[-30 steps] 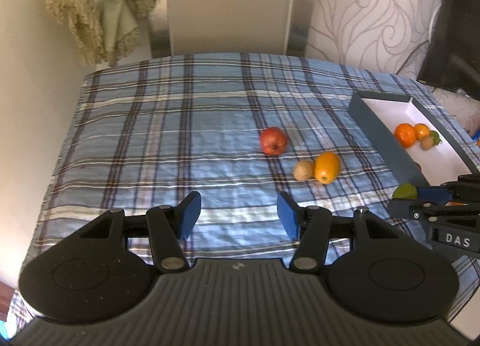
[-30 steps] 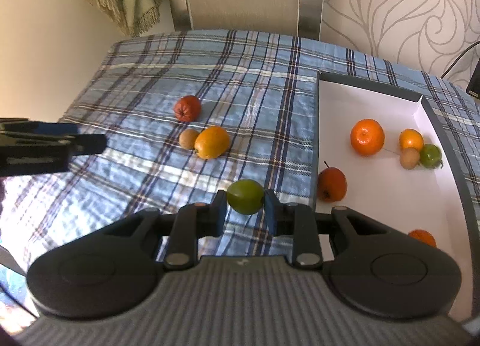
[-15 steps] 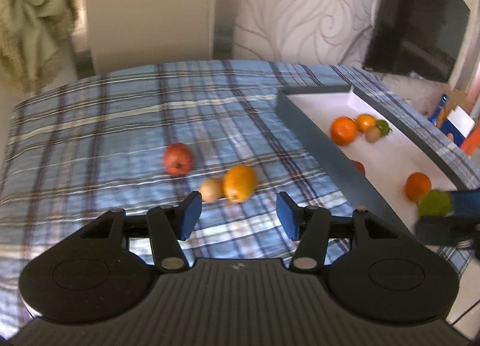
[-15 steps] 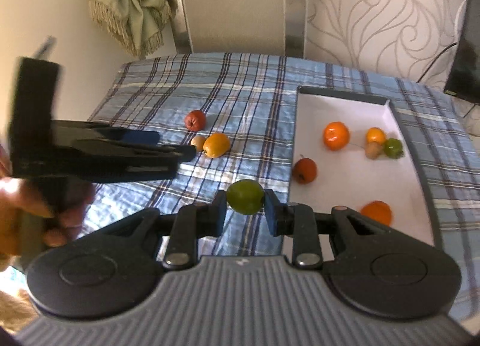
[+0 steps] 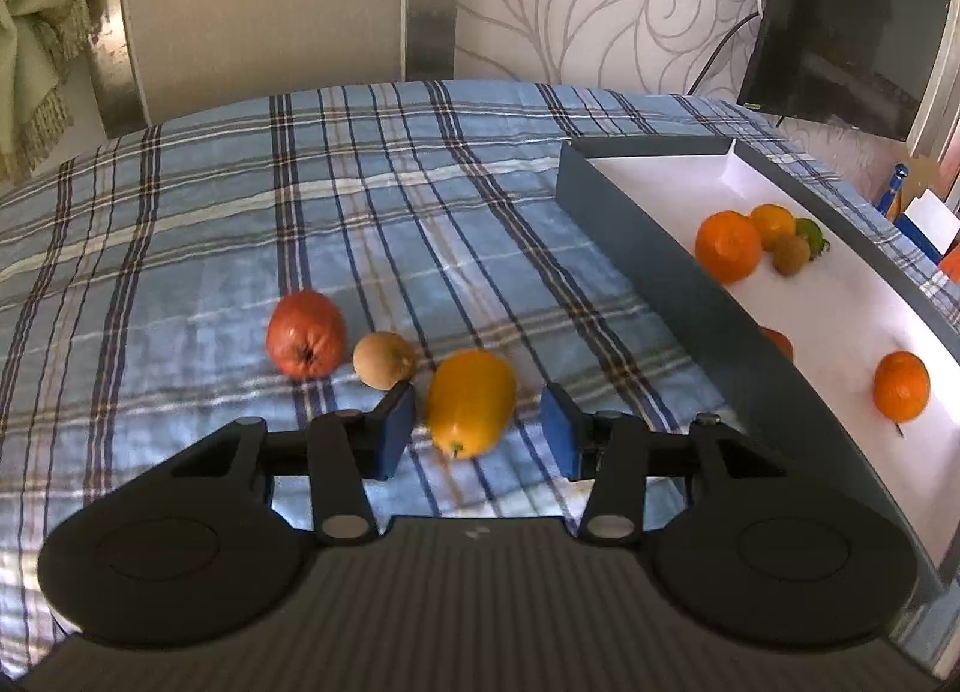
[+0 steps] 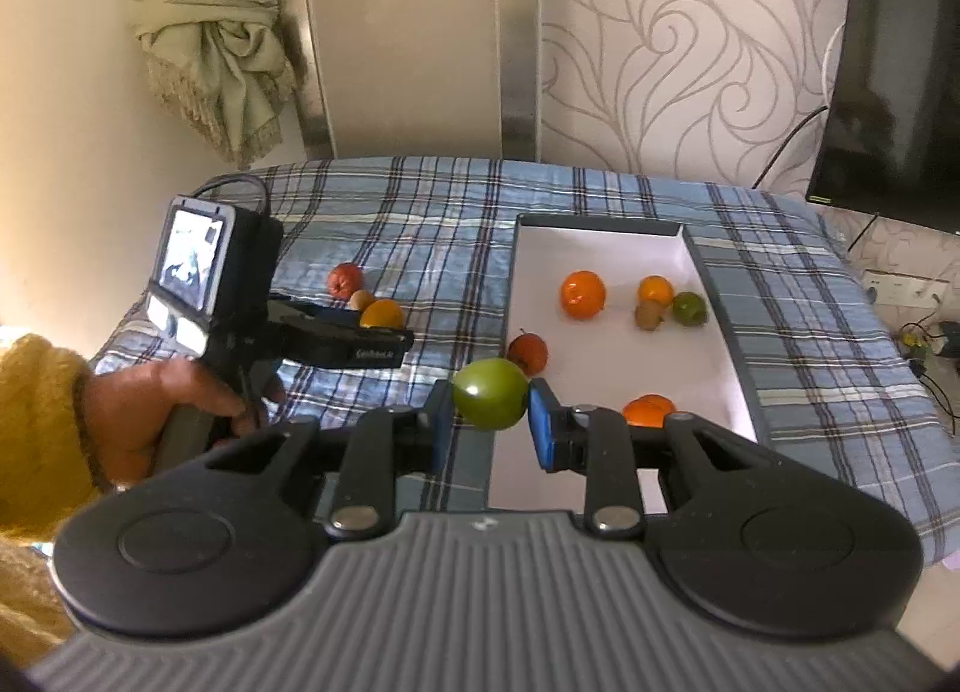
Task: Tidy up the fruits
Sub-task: 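Grasp the yellow-orange citrus with the left tool while the right tool holds the green tomato, then carry the citrus over the tray and open the left tool while the right tool carries the tomato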
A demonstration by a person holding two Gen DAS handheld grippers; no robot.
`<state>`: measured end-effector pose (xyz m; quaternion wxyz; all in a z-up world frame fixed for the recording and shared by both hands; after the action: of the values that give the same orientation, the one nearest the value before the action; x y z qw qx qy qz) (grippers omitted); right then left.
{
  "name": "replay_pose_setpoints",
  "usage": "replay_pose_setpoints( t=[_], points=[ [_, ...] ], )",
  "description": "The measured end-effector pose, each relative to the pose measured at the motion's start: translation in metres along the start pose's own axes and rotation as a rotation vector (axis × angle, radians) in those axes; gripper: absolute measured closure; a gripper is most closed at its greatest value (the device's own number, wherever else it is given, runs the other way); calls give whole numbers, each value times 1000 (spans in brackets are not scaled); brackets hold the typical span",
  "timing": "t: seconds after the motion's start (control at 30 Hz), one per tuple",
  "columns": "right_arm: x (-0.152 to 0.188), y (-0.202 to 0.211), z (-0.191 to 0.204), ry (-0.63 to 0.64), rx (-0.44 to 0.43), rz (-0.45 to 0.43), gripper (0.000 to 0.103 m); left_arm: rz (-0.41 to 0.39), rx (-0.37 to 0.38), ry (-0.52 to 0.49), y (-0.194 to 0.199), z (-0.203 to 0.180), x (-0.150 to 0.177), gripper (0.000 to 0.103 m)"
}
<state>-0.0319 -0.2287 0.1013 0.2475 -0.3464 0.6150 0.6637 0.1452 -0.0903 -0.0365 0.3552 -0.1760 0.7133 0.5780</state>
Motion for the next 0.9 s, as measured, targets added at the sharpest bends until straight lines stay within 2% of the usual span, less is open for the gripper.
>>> replay_pose_setpoints(
  t=[0.07, 0.13, 0.6, 0.9],
  points=[
    [0, 2, -1, -2, 3, -5, 73, -3, -10, -4, -2, -1, -2, 63],
    [0, 4, -2, -2, 7, -12, 73, -1, -9, -1, -3, -1, -4, 67],
    [-3, 0, -8, -23, -25, -46, 73, -5, -51, 6, 18, 0, -7, 67],
    [-2, -1, -16, -37, -72, -65, 73, -21, -67, 0, 41, -14, -16, 67]
  ],
)
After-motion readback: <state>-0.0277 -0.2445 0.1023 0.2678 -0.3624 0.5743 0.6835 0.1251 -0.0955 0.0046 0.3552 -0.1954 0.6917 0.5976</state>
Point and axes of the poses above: each gripper's, at about its wrist camera, not at the fingertips, and y roughly against the way its jaws point, z to its left, x to its underside, the point moved 6 cm from there along -y, roughly the way its jaws point, and after that the axes turned 3 degrees about y, right-handed, at the moved point
